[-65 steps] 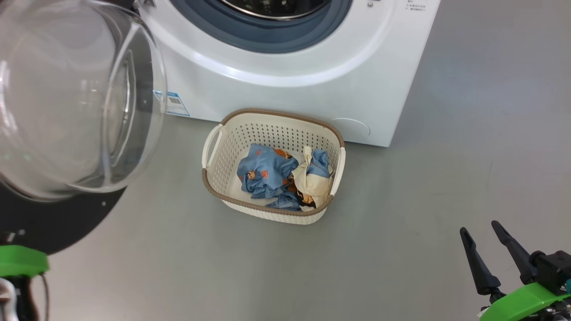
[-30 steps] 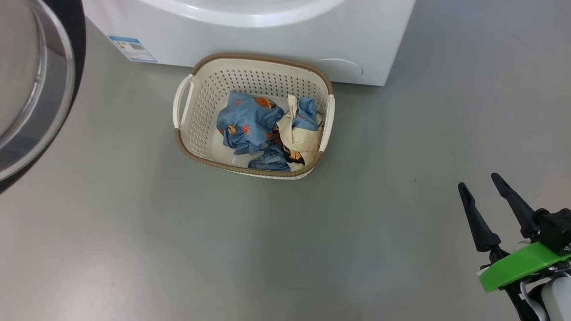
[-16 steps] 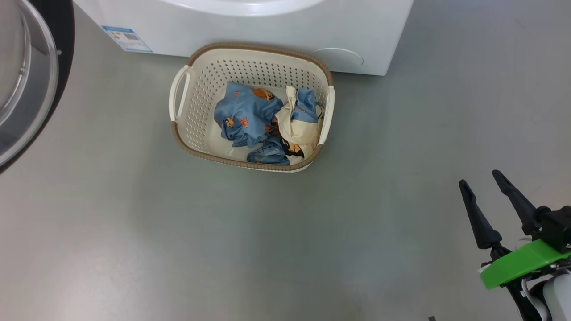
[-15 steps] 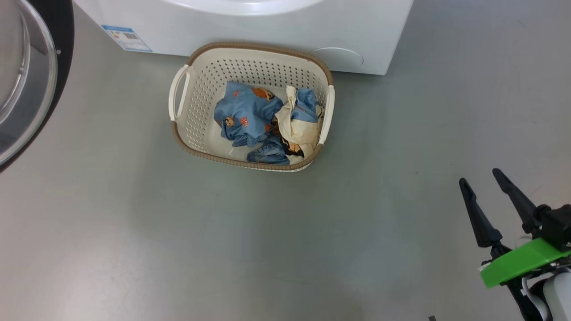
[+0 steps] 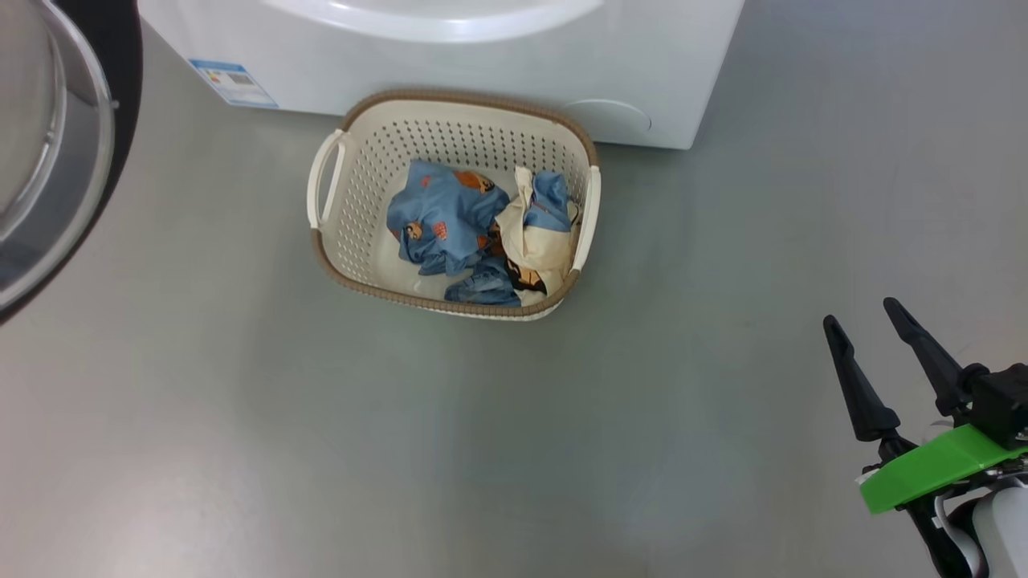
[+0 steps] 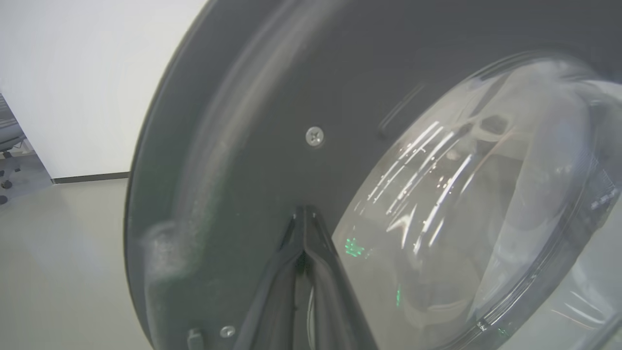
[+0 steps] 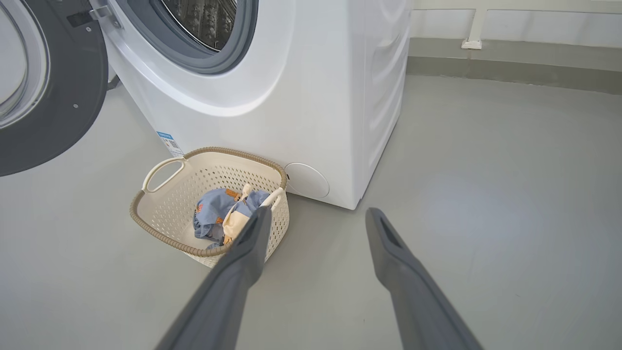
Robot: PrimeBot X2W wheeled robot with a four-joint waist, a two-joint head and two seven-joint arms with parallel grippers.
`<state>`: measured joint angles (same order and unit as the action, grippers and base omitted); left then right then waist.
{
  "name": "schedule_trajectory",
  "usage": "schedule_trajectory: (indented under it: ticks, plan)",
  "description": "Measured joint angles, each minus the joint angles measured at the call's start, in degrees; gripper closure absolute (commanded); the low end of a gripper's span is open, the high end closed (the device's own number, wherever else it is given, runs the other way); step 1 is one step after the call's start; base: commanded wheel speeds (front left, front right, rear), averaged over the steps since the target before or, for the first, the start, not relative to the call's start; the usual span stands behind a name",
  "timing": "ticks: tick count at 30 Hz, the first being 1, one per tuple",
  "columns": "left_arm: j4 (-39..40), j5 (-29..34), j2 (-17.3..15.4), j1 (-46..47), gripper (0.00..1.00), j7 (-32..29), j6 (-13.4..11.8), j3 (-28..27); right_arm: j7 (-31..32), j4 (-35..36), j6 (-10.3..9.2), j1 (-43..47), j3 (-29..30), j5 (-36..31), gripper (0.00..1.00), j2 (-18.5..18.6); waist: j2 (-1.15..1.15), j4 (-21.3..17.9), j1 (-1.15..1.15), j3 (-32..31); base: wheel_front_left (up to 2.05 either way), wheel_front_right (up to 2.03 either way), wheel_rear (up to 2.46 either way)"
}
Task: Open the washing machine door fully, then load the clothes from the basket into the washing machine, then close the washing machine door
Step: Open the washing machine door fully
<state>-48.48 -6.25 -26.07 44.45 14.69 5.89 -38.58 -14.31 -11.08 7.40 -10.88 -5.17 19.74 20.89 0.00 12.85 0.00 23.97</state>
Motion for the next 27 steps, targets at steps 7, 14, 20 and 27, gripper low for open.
schedule_trajectory:
  ticks: [7, 14, 20, 27]
  plan:
    - [4.8, 0.0, 3.0, -4.5, 1.0, 0.0, 1.0, 0.2, 0.0, -0.4, 0.0, 0.8, 0.2, 0.0, 0.0, -1.3, 0.0, 0.0, 0.0, -2.8, 0.0, 0.0, 0.0]
    - [11.8, -1.3, 7.1, -11.2, 1.0, 0.0, 1.5, 3.5, 0.0, -0.6, 0.0, 3.1, 0.5, 0.0, 0.0, -2.0, 0.0, 0.1, 0.0, -6.4, 0.0, 0.0, 0.0]
    - [17.9, -5.0, 9.0, -19.1, 0.36, 0.0, 1.5, 9.1, 0.0, -0.6, 0.0, 4.9, 1.1, 0.0, 0.0, -2.5, 0.0, 0.0, 0.0, -9.8, 0.0, 0.0, 0.0]
    - [24.7, -8.0, 12.0, -28.0, 0.0, 0.0, 1.5, 14.5, 0.0, -0.6, 0.0, 7.2, 1.9, 0.0, 0.0, -3.5, 0.0, -0.4, 0.0, -14.1, 0.0, 0.0, 0.0]
